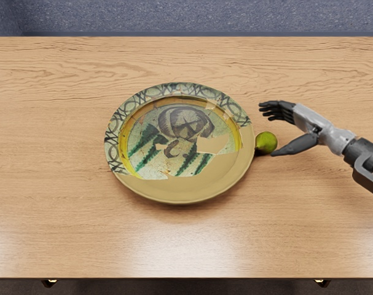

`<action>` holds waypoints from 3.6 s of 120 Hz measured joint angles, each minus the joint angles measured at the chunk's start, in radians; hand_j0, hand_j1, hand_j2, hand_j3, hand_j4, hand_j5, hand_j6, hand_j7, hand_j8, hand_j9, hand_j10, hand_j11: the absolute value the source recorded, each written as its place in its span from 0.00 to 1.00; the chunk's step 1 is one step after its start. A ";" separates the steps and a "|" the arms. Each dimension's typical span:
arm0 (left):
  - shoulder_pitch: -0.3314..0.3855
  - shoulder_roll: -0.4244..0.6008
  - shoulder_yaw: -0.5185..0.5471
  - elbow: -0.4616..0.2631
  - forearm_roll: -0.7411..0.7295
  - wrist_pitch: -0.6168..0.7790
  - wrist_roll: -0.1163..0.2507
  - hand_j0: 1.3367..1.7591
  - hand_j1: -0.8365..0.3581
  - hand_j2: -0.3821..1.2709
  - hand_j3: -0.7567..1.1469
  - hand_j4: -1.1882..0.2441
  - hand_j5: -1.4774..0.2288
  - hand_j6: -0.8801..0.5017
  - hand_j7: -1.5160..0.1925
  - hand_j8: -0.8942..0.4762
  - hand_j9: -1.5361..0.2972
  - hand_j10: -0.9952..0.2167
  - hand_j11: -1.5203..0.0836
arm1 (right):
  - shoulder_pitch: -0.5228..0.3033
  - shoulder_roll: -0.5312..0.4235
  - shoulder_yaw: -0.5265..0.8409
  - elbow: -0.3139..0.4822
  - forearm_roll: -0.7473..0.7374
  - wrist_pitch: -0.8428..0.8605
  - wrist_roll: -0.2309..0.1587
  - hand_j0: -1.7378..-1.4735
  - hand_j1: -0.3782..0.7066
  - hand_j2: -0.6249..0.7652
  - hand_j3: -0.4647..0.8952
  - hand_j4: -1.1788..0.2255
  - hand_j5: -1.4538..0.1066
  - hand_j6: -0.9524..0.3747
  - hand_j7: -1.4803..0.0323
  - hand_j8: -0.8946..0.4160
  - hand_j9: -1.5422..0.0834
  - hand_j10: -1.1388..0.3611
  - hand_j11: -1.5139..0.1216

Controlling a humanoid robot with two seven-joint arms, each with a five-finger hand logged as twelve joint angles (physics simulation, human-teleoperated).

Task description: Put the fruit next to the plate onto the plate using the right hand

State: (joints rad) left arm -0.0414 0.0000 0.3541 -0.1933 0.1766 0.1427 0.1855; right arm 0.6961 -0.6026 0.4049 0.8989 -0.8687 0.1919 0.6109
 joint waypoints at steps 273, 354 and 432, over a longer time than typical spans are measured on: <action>0.000 0.000 0.000 0.000 0.000 0.000 0.000 0.76 0.99 0.23 0.40 0.83 0.87 0.64 0.89 0.65 0.84 0.82 0.95 | -0.016 0.082 -0.052 -0.079 0.005 -0.087 0.001 0.30 0.53 0.39 0.34 0.50 0.60 0.37 0.59 0.36 0.58 0.49 0.55; 0.000 0.000 -0.001 0.000 0.001 0.000 0.000 0.76 0.99 0.23 0.40 0.83 0.87 0.64 0.89 0.65 0.84 0.82 0.95 | -0.023 0.076 -0.062 -0.091 0.009 -0.078 0.003 0.34 0.67 0.46 0.34 0.46 0.41 0.36 0.45 0.55 0.42 0.63 0.39; 0.000 0.000 0.000 0.000 0.000 0.000 0.000 0.76 0.99 0.23 0.40 0.83 0.87 0.64 0.89 0.65 0.84 0.82 0.95 | -0.018 0.050 -0.058 -0.090 0.019 -0.074 -0.004 0.36 0.45 0.54 0.34 0.28 0.35 0.07 0.34 0.32 0.38 0.34 0.37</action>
State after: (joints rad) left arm -0.0414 0.0000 0.3544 -0.1933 0.1765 0.1426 0.1856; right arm 0.6781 -0.5530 0.3467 0.8092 -0.8494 0.1178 0.6069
